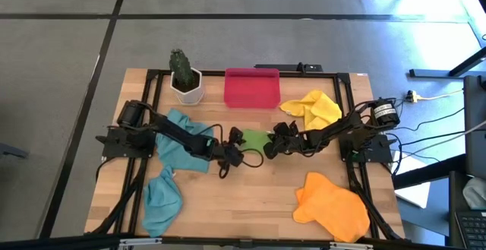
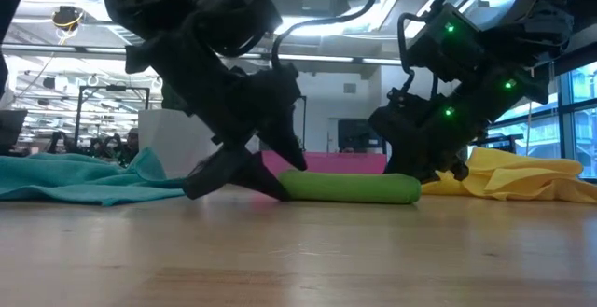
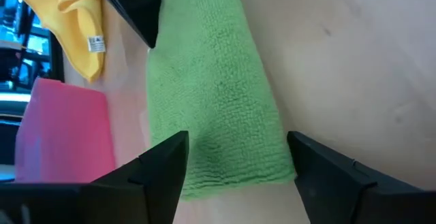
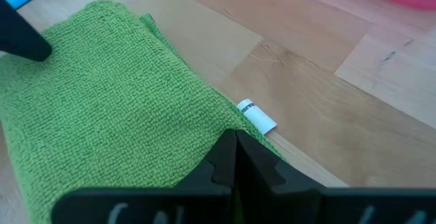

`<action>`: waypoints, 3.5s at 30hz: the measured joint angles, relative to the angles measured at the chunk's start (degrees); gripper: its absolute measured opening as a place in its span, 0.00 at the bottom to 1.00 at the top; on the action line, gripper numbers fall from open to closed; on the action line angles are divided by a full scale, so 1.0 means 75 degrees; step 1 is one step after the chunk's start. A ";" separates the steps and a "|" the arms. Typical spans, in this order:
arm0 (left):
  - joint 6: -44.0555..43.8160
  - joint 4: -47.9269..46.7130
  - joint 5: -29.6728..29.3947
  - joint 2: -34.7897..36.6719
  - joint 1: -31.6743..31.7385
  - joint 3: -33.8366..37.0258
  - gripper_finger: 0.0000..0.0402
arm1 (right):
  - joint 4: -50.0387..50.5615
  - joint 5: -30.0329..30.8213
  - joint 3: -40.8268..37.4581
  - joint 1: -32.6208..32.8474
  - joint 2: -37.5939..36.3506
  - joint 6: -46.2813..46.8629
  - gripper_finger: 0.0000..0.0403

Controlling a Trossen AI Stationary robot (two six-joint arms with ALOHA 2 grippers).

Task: Fold microfiber towels
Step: Put the green microfiber cloth into the red bin

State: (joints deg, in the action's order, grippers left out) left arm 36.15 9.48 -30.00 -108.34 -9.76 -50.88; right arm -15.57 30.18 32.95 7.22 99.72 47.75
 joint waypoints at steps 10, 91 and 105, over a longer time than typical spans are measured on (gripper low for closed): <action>0.1166 -0.0027 0.0005 -0.0023 0.0020 0.0013 0.42 | 0.0018 -0.0032 -0.0003 0.0000 0.0006 0.0003 0.03; -0.1120 -0.1212 0.1692 0.2145 0.0794 0.0018 0.00 | 0.2775 0.1221 0.1573 0.1138 -0.1150 -0.5241 0.03; 0.0594 -0.0490 0.2055 0.3533 0.3398 -0.0002 0.00 | 0.2407 0.0215 0.2220 -0.1873 -0.2898 -0.8432 0.03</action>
State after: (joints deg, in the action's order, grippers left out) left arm 40.61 5.80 -14.59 -81.84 15.73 -50.89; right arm 2.48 31.79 49.60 -6.83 77.99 -15.50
